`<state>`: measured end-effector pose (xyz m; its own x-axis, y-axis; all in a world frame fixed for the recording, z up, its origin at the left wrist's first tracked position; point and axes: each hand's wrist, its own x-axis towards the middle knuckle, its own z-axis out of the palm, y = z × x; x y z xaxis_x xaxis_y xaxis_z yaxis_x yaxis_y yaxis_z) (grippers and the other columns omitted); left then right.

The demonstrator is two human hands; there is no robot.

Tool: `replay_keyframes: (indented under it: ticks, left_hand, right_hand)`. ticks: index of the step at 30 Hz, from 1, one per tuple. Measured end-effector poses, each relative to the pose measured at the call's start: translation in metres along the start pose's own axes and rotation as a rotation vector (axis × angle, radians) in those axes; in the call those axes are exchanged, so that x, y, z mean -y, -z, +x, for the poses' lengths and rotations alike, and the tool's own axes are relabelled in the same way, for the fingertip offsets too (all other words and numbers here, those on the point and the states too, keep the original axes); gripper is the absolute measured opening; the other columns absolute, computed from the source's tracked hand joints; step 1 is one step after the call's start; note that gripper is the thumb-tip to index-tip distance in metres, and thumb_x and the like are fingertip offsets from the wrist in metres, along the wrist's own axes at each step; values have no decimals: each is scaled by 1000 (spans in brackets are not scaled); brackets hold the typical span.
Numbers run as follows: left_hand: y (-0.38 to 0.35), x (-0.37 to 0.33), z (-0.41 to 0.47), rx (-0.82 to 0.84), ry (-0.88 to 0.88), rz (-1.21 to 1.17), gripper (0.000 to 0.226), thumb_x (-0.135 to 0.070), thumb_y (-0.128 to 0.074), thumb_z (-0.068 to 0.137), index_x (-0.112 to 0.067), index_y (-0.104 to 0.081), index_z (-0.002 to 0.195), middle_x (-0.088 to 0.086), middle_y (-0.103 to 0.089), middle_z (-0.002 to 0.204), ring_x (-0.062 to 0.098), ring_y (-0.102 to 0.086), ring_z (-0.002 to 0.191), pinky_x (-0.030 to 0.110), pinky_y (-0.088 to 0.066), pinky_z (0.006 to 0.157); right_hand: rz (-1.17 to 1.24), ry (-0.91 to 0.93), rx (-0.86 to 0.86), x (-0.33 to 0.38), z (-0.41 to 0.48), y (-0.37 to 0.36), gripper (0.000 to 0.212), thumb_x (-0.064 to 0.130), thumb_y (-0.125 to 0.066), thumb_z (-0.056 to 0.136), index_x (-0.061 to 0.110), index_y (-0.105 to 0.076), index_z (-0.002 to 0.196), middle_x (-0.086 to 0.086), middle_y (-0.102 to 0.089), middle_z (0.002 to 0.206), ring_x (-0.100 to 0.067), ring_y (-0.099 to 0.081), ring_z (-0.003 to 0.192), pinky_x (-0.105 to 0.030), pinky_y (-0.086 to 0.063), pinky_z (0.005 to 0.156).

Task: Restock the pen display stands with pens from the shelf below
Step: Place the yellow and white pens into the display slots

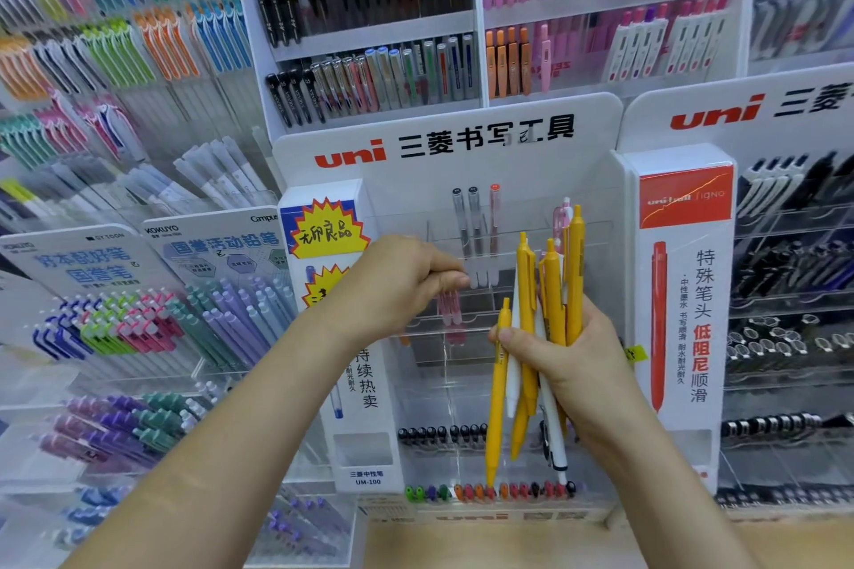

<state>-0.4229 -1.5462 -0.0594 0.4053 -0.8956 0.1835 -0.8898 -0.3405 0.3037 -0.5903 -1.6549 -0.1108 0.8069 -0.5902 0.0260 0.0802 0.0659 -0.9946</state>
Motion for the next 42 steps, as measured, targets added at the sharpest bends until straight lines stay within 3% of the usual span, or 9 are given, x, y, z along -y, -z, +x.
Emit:
replay_keyframes:
  ticks: [6, 10, 13, 15, 20, 23, 29, 35, 42]
  left_hand:
    - [0, -2, 0, -30, -87, 180, 31, -39, -47, 97, -20, -71, 104, -4, -70, 90, 15, -51, 87, 35, -45, 76]
    - [13, -32, 0, -343, 52, -359, 21, -32, -56, 96, -20, -73, 97, -5, -72, 84, 6, -61, 77, 26, -50, 71]
    - [26, -50, 8, -98, 146, -695, 21, -30, -56, 94, -23, -68, 111, -9, -70, 81, 0, -62, 71, 14, -47, 63]
    - [31, -52, 11, 15, 142, -777, 24, -27, -58, 93, -19, -69, 113, -3, -70, 83, 12, -64, 74, 13, -45, 62]
    - [21, -55, 15, -175, 197, -870, 15, -15, -63, 90, -7, -72, 99, 1, -67, 70, 7, -59, 61, 15, -47, 57]
    - [14, -59, 18, -286, 203, -889, 11, -11, -65, 89, -6, -72, 96, -6, -67, 63, 3, -61, 57, 15, -48, 55]
    - [24, -61, 25, -583, 250, -908, 4, -19, -74, 82, -15, -72, 82, -2, -71, 66, 5, -62, 55, 18, -49, 54]
    - [57, -48, 14, -833, 34, -838, 8, -16, -69, 87, -13, -71, 94, -5, -73, 76, 9, -68, 69, 18, -51, 63]
    - [39, -34, -1, -703, 3, -649, 24, -17, -72, 82, -18, -69, 106, -9, -72, 89, 3, -69, 79, 25, -56, 80]
  right_hand:
    - [-11, -28, 100, 1, -5, -1, 32, 7, -78, 78, 26, -63, 99, -2, -74, 86, -20, -73, 82, -38, -58, 78]
    - [-25, -19, 208, 4, -7, -1, 32, 13, -81, 74, 33, -66, 94, -7, -74, 90, -24, -73, 86, -38, -59, 81]
    - [-12, -31, 299, 5, -8, -3, 35, 15, -77, 70, 39, -66, 93, -10, -73, 92, -26, -73, 89, -39, -59, 81]
    - [20, -48, 327, 3, -9, -3, 37, 12, -77, 69, 29, -65, 100, -13, -73, 91, -28, -73, 88, -37, -59, 78]
    - [142, -82, 411, 5, -7, -1, 43, 8, -78, 66, 10, -59, 104, -14, -72, 83, -26, -73, 80, -29, -56, 69]
    - [222, -90, 448, 8, -4, 0, 48, 17, -79, 60, 11, -60, 104, -15, -70, 80, -23, -70, 76, -28, -55, 67]
    - [325, -98, 496, 2, -5, 2, 49, 12, -76, 63, 14, -56, 107, -18, -66, 76, -23, -65, 69, -27, -52, 62]
    - [288, -146, 446, -8, -10, 22, 53, 14, -77, 60, 9, -54, 108, -18, -65, 75, -24, -62, 67, -27, -51, 60]
    - [230, -99, 312, -8, -11, 56, 67, 20, -76, 53, 13, -59, 117, -17, -63, 70, -19, -60, 62, -25, -49, 52]
